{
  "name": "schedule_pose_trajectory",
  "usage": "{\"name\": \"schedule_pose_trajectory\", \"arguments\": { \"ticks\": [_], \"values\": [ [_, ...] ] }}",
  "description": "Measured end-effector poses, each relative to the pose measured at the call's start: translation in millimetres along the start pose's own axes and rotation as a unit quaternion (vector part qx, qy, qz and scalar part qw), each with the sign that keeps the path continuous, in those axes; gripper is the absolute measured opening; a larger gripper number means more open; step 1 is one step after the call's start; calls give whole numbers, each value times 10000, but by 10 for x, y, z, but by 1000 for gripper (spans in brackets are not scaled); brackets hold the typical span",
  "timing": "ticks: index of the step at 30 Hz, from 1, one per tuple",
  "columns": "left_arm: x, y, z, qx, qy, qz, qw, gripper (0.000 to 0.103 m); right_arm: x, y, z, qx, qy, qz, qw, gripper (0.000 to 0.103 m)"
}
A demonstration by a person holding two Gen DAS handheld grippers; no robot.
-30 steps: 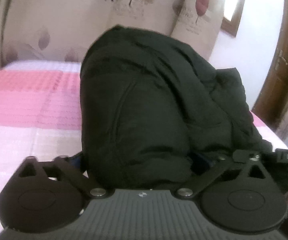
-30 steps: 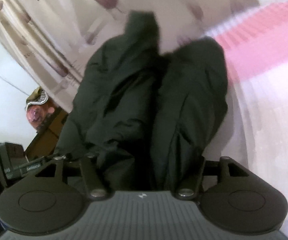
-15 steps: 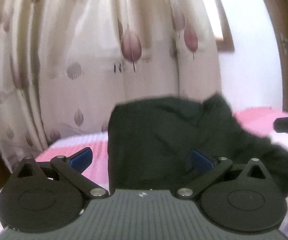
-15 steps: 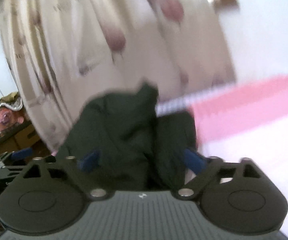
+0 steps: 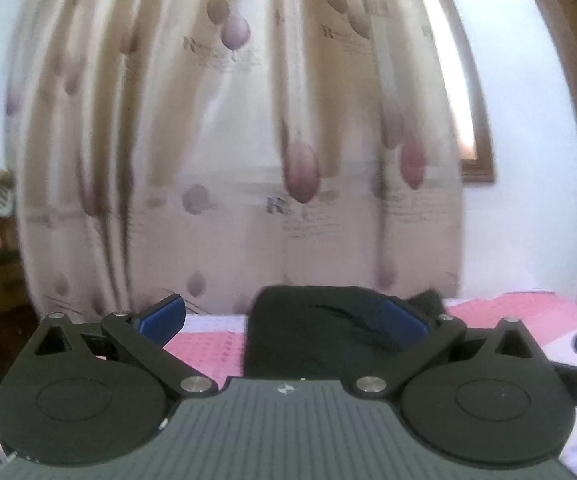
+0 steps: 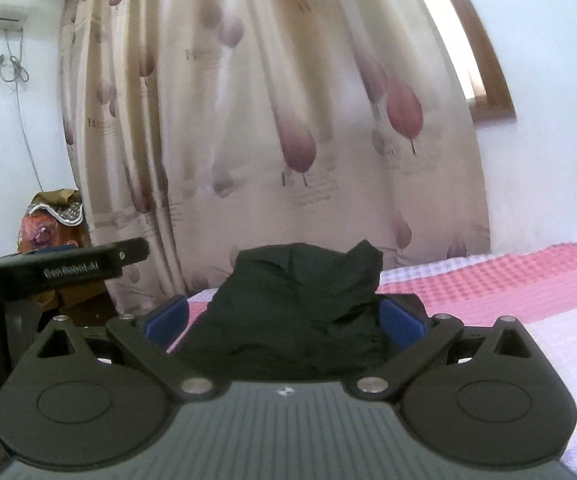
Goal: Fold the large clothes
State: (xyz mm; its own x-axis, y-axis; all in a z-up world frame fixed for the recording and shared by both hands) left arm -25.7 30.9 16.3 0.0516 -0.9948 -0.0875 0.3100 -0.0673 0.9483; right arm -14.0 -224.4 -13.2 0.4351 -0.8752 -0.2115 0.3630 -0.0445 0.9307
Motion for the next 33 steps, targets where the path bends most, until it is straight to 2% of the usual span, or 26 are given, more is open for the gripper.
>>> {"name": "schedule_pose_trajectory", "arguments": {
  "ticks": [3,6,11,18,33],
  "values": [
    [10,39,57,-22,-33,-13,10000,103,-102,24,24,-49,-210,161,9996,103],
    [-5,27,106,42,-281,86,9996,103,-182,17,60,59,-421,328,9986,103],
    [-11,-15,68,-58,-455,204,9987,103,-233,-17,79,127,-668,425,9968,103],
    [-48,-137,-54,-366,-459,366,9976,103,-234,-75,50,28,-891,429,9951,103],
    [-126,-324,-179,-630,-368,409,9965,103,-260,-171,-33,-232,-1003,535,9932,103]
  ]
}}
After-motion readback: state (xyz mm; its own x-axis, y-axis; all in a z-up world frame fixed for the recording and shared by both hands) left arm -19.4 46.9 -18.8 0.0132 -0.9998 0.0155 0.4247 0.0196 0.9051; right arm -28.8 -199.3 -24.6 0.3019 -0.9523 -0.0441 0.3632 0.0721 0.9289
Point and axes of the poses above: each gripper's, at about its wrist camera, not at the fingertips, and z roughly against the way its jaws point, x to its right, y to its top, the point moved 1 cm from there along -z, roughly the way its jaws point, and after that the axes turned 12 degrees about -x, right-handed, at the moved point
